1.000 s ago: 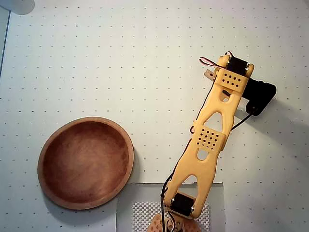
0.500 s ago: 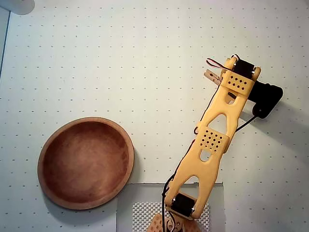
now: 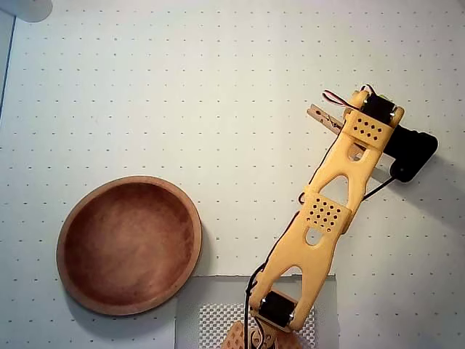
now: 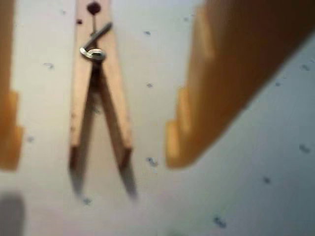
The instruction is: Grasp a clothespin and put it in the bowl.
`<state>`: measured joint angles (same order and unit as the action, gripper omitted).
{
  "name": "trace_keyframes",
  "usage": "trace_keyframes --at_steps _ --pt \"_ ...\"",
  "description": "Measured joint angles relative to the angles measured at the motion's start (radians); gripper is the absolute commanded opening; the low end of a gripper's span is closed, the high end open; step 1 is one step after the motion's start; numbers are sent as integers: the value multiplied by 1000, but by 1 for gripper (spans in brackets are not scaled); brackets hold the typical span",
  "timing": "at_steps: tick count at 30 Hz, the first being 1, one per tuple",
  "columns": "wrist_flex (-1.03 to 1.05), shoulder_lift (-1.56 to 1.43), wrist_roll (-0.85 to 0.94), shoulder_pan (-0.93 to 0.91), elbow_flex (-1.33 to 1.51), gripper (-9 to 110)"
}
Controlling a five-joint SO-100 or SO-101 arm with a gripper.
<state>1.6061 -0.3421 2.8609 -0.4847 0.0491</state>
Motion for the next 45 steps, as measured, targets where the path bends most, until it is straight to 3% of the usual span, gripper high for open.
trace_keyframes --at_steps 45 --pt "-35 46 -112 77 -26 19"
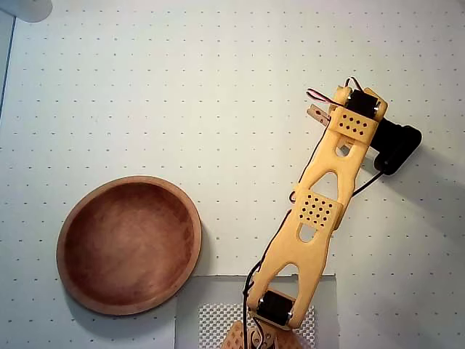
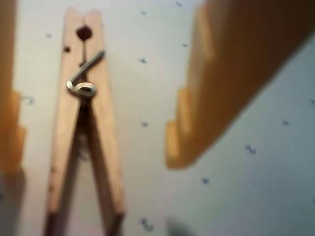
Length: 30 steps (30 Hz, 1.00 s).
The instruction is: Grasp a clothespin and put it in the bowl.
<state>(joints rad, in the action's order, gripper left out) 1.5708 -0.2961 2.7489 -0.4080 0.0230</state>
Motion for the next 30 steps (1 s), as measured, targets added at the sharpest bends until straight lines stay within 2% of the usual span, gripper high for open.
trace_keyframes --at_steps 7,30 --pt "0 0 -60 20 0 19" --pt "3 52 -63 12 -52 19"
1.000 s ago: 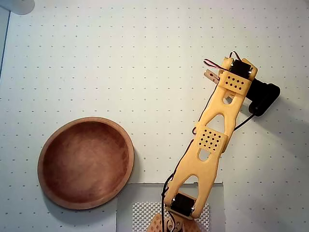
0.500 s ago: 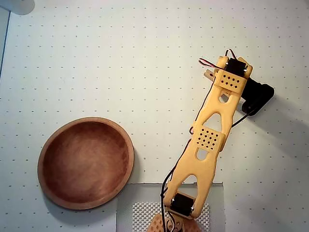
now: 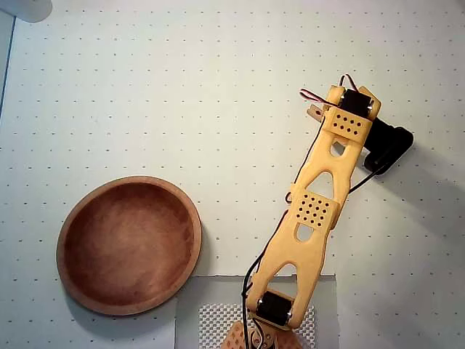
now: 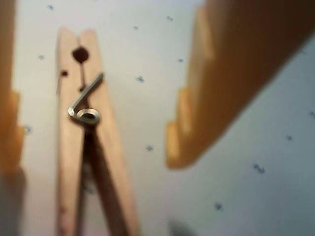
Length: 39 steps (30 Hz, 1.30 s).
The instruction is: Grasp a clothespin and put it in the bowl.
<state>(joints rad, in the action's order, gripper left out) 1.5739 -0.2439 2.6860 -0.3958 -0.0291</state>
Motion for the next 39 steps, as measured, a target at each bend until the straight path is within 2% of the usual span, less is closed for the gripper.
trace_keyframes --at_steps 12,21,39 --pt "3 0 0 0 0 18" --pt "2 11 0 8 6 6" --pt "3 12 -2 8 11 1"
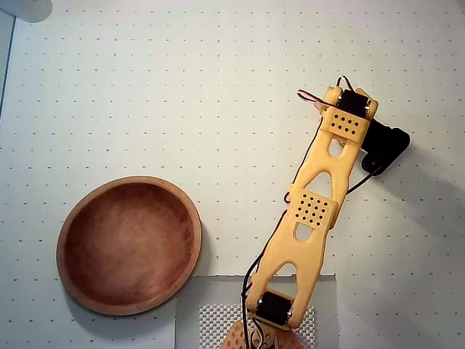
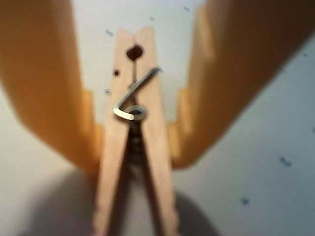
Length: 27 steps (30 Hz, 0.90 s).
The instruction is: Grasp a clothespin and put it in the bowl.
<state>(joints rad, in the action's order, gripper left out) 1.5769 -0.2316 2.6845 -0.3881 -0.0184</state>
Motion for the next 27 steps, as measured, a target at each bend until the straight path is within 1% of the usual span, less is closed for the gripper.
trace_keyframes --at_steps 7,14,18,22,27 --pt "0 0 0 0 0 -4" --pt "-2 -25 0 0 8 -3" --pt "0 -52 -66 -12 21 -3" --pt "75 -170 -133 -12 23 -3" --pt "181 -321 -199 38 23 -3"
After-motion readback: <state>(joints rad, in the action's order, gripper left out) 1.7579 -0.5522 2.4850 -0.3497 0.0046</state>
